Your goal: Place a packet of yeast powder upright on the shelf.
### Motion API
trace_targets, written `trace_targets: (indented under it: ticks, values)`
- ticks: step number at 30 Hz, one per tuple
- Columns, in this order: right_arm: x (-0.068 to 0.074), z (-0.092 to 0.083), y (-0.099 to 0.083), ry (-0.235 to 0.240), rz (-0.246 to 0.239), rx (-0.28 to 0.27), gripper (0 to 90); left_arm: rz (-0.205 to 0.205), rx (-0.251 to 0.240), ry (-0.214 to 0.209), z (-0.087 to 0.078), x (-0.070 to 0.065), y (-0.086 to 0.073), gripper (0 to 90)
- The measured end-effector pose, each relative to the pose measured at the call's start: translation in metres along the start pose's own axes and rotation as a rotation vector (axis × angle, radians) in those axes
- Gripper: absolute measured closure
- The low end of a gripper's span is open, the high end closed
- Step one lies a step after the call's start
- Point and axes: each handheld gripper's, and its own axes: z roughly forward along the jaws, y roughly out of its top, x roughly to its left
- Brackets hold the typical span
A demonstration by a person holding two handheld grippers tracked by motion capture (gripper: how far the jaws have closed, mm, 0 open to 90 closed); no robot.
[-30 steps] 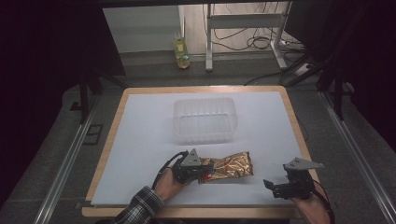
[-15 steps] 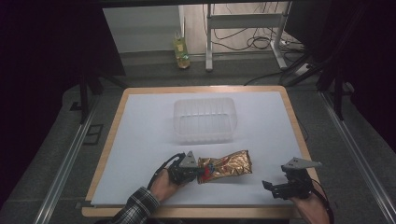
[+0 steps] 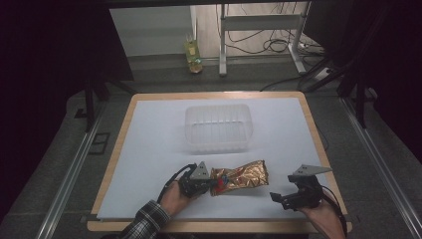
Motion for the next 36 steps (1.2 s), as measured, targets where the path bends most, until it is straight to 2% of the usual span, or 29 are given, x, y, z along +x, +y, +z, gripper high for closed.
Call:
trace_targets:
  ticks: [1,4,5,7,11,12,22,24,26,27,31,36]
  values:
    - [0.001,0.001,0.001,0.008,0.000,0.000,1.4,0.015,0.009,0.006,-0.001,0.000,0.000,89.8]
    - [0.002,0.004,0.005,0.024,0.004,0.004,1.4,0.009,0.003,0.009,0.000,-0.001,0.000,89.8]
    - [0.003,0.006,0.007,0.028,0.004,0.007,1.4,0.026,0.016,0.011,-0.001,0.000,0.000,89.8]
    - [0.004,0.012,0.012,0.038,-0.007,0.017,1.4,0.028,0.015,0.012,-0.001,-0.001,0.000,89.9]
    - [0.006,0.019,0.019,0.064,-0.005,0.023,1.4,0.018,0.012,0.008,-0.001,0.000,0.000,89.8]
    - [0.008,0.025,0.023,0.084,-0.005,0.030,1.4,-0.001,-0.005,0.007,0.000,-0.002,0.000,89.8]
    - [0.011,0.056,0.037,0.158,-0.012,0.087,5.2,-0.005,-0.006,0.004,0.000,-0.001,0.000,89.8]
    - [0.011,0.058,0.039,0.172,-0.006,0.085,5.8,-0.005,-0.005,0.003,0.000,-0.001,0.000,89.8]
    - [0.011,0.061,0.045,0.207,0.009,0.081,6.6,0.015,0.011,0.001,-0.001,0.001,0.000,89.8]
    - [0.012,0.061,0.048,0.212,0.011,0.077,6.7,-0.005,-0.006,-0.002,0.000,0.000,0.000,89.8]
    - [0.013,0.063,0.058,0.232,0.032,0.075,7.4,-0.002,-0.002,-0.004,0.000,0.001,0.000,89.8]
    - [0.014,0.067,0.067,0.261,0.078,0.106,5.1,-0.006,-0.005,-0.007,0.000,0.001,0.000,89.7]
